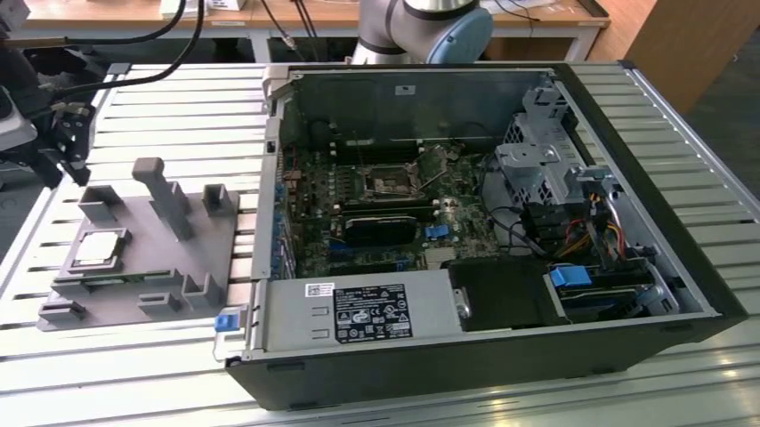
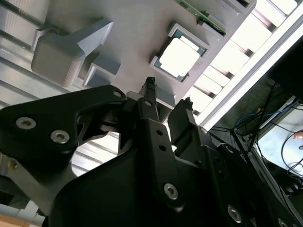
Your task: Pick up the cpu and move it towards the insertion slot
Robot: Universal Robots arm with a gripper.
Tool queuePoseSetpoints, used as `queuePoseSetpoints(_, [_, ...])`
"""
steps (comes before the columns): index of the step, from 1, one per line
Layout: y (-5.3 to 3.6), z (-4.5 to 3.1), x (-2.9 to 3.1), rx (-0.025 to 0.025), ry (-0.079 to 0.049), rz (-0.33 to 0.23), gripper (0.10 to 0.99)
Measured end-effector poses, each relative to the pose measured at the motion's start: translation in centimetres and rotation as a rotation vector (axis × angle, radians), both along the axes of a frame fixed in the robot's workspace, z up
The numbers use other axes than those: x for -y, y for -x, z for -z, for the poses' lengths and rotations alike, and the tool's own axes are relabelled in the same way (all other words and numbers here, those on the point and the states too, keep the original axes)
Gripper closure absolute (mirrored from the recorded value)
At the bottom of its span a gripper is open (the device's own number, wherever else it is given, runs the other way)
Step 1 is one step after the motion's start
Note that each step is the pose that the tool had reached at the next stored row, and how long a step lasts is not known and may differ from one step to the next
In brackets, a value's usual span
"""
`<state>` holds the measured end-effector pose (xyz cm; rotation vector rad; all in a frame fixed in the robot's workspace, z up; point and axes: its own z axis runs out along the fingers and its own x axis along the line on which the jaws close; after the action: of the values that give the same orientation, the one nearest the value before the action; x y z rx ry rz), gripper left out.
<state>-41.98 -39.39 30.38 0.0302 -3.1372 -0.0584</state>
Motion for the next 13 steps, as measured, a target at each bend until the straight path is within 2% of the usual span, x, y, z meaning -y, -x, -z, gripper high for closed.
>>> queuePoseSetpoints(1, [0.0,0.12,0.0,-0.0001,0.0,0.0,0.678])
queuePoseSetpoints(2, [0.0,0.27,0.0,0.0,0.0,0.0,0.678])
queuePoseSetpoints(3, [0.01,0.41,0.0,0.0,0.0,0.0,0.62])
queuePoseSetpoints(4, [0.01,0.55,0.0,-0.0001,0.0,0.0,0.62])
queuePoseSetpoints(5, [0.02,0.7,0.0,-0.0001,0.0,0.0,0.561])
queuePoseSetpoints(6, [0.02,0.85,0.0,0.0,0.0,0.0,0.561])
queuePoseSetpoints(7, [0.04,0.99,0.0,0.0,0.0,0.0,0.498])
queuePoseSetpoints(13, [0.23,1.72,0.0,-0.0001,0.0,0.0,0.498])
